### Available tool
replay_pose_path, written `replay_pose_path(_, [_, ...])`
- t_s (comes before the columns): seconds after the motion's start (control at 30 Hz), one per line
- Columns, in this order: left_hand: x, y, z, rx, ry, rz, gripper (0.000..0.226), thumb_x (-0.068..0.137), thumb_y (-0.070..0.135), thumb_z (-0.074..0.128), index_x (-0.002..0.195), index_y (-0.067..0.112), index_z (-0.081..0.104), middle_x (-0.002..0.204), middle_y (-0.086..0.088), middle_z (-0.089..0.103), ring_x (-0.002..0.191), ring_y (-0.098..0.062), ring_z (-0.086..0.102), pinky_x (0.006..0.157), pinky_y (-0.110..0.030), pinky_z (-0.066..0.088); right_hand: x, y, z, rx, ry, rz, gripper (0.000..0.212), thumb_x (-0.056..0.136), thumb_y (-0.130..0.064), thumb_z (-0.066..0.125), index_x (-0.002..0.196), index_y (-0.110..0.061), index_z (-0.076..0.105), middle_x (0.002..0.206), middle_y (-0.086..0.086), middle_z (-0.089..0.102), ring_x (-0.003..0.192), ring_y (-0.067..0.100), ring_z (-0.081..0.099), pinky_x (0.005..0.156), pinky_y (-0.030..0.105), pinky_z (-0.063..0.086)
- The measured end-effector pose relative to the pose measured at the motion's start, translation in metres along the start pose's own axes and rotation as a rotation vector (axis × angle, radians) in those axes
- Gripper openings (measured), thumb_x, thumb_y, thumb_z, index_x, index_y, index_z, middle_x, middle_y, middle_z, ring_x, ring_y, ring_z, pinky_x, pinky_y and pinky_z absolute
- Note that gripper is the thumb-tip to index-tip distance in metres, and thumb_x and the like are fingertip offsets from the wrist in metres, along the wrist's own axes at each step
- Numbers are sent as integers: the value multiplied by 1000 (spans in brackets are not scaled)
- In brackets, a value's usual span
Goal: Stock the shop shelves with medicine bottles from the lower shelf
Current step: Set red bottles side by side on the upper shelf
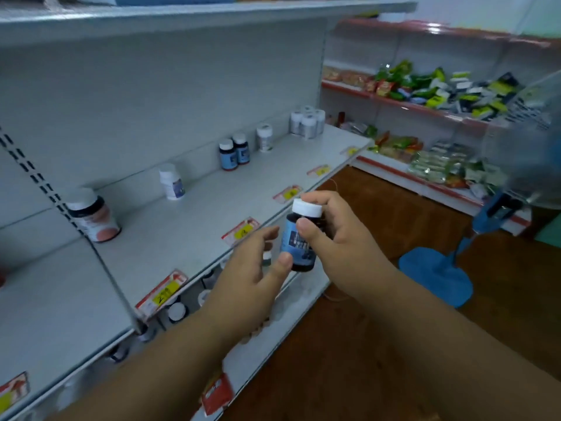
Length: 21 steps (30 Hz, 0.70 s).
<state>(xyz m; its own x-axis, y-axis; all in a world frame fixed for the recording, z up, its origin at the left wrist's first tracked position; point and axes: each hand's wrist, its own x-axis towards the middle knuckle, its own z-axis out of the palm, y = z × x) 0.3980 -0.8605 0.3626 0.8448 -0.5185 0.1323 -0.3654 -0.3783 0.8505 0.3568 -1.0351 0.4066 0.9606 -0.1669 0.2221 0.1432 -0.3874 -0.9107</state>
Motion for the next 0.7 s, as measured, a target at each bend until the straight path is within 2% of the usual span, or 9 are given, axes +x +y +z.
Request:
replay_pose_path(0.1, [40, 0, 5, 84, 56, -72, 81, 78, 82, 28, 145, 37, 35, 143, 14, 45, 116, 7, 49, 94, -26, 45, 52, 16, -13, -11, -66, 2, 25, 98, -35, 57, 121, -36, 51, 112, -12, 59, 105, 7, 60, 87, 37, 58])
replay_pose_path(0.2, [83, -16, -2, 121, 104, -96, 93, 73, 92, 24, 144, 34, 39, 141, 12, 48, 123, -4, 49, 101, -39, 47, 105, 30, -10, -20, -104, -41, 27, 94, -33, 63, 118, -38, 52, 104, -20, 60, 99, -2, 59, 82, 22, 53])
replay_pose_path(0.33, [142, -48, -15, 169, 119, -136, 95, 73, 90, 25, 146, 30, 38, 145, 9, 46, 126, -6, 46, 105, -37, 44, 172, 53, 0, -19, -144, -32, 33, 86, -33, 72, 105, -49, 50, 99, -29, 59, 99, -5, 59, 85, 27, 55])
replay_pose_path(0.4, [166, -56, -21, 221, 124, -168, 92, 74, 84, 26, 147, 29, 36, 147, 8, 43, 128, -7, 44, 106, -38, 42, 200, 60, 1, -70, -180, -12, 37, 85, -31, 74, 105, -48, 49, 100, -27, 60, 99, -3, 59, 88, 29, 55])
replay_pose_path(0.53, [207, -67, -27, 306, 113, -228, 88, 80, 84, 24, 148, 28, 32, 150, 5, 40, 134, -12, 39, 111, -39, 37, 256, 71, 0, -137, -251, -69, 47, 84, -28, 76, 121, -35, 48, 109, -18, 61, 101, 0, 60, 88, 26, 54])
replay_pose_path(0.7, [254, -103, -24, 521, 99, -346, 86, 87, 75, 39, 154, 24, 22, 158, 0, 30, 141, -19, 34, 116, -40, 30, 328, 108, 22, -361, -386, -172, 49, 84, -27, 77, 123, -21, 49, 118, -2, 55, 105, 14, 56, 91, 31, 48])
